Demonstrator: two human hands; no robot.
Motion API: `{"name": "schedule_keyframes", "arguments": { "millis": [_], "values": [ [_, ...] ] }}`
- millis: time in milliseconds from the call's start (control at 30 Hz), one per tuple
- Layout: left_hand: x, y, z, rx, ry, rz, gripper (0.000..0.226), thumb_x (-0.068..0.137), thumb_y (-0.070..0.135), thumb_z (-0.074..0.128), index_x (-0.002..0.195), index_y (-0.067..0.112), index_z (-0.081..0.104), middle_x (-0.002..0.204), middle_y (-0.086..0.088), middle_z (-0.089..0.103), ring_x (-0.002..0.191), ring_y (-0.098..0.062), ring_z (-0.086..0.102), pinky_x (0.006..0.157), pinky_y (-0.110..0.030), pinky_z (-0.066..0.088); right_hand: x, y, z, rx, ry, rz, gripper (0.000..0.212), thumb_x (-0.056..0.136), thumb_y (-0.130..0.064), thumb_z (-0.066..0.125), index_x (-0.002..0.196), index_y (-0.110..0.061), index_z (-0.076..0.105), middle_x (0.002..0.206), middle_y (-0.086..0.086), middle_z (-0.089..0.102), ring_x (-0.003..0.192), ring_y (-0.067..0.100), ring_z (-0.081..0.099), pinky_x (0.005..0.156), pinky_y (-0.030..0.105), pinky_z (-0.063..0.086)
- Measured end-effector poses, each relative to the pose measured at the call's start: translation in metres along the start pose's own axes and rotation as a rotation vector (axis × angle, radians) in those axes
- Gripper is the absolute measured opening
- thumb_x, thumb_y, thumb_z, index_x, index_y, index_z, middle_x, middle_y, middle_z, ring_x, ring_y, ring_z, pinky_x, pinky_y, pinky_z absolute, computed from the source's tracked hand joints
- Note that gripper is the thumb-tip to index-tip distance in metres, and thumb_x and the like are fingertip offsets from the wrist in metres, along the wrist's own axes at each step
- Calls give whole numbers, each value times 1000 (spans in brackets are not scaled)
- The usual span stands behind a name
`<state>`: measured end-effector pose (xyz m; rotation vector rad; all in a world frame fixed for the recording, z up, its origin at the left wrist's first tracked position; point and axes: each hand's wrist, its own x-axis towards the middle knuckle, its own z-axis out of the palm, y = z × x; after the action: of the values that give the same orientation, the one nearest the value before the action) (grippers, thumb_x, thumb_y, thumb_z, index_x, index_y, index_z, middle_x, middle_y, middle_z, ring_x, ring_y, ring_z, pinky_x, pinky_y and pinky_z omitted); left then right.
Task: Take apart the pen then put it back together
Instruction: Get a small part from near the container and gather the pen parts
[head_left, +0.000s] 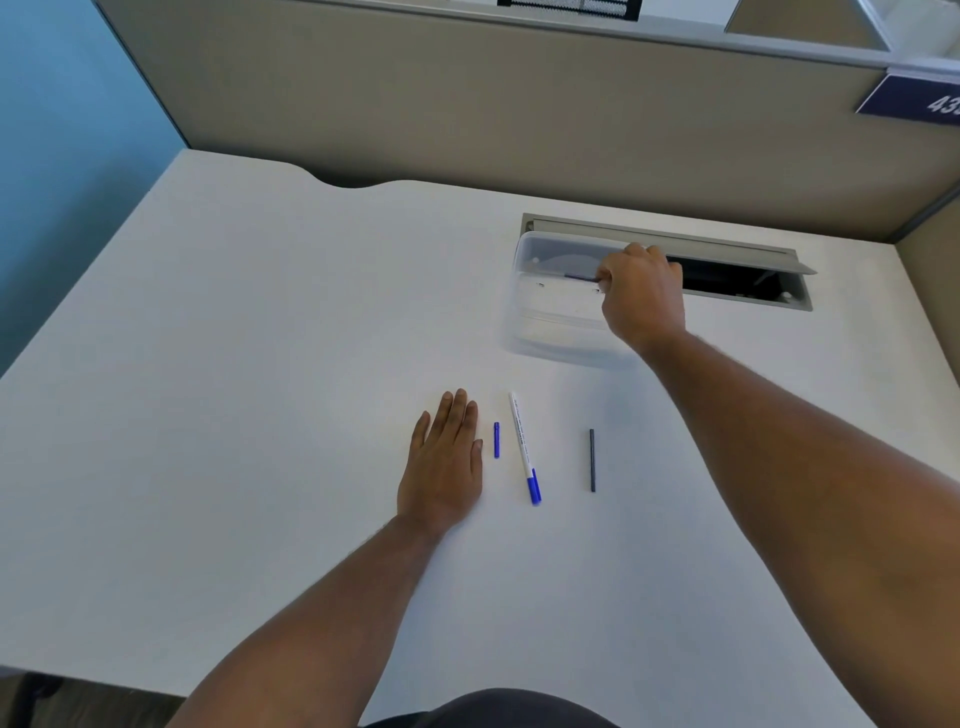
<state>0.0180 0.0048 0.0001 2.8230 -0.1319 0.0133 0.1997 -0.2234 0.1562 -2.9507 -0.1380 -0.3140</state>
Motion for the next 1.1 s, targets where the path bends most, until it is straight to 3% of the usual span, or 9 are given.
{"name": "schedule_keyframes", "arguments": {
  "millis": [400, 733, 800, 900, 1100],
  "values": [
    [0, 1, -1, 12, -5, -3, 56, 104, 28, 29, 157, 11, 30, 168, -6, 23, 156, -21, 18, 126, -44, 17, 9, 6, -6, 56, 16, 22, 24, 94, -1, 52, 108, -7, 71, 108, 14, 69, 104, 37, 55, 88, 44, 40],
    [0, 1, -1, 14, -13, -6, 55, 105, 27, 28, 158, 11, 29, 169, -5, 21, 157, -20, 15, 126, -44, 15, -4, 11, -6, 95, 40, 64, 23, 96, -1, 49, 94, -4, 72, 98, 15, 70, 93, 36, 56, 81, 42, 40],
    [0, 1, -2, 15, -17, -7, 55, 105, 27, 28, 158, 11, 29, 169, -5, 21, 157, -20, 15, 126, -44, 15, -13, 9, -5, 138, 60, 56, 21, 97, -3, 51, 88, -3, 71, 93, 15, 71, 89, 34, 57, 79, 42, 43],
    [0, 1, -1, 17, -15, -5, 56, 104, 28, 27, 157, 11, 29, 169, -5, 22, 157, -20, 16, 126, -44, 16, -34, 6, 1, 186, 63, 30, 17, 98, -13, 60, 98, -3, 74, 99, 16, 73, 93, 35, 61, 82, 45, 50],
    [0, 1, -1, 18, 2, 1, 55, 104, 28, 28, 156, 11, 33, 167, -6, 26, 156, -21, 20, 125, -45, 19, -101, 12, 31, 230, -51, 133, 16, 98, -19, 62, 99, -6, 71, 100, 14, 69, 96, 33, 60, 80, 38, 47]
  ]
}}
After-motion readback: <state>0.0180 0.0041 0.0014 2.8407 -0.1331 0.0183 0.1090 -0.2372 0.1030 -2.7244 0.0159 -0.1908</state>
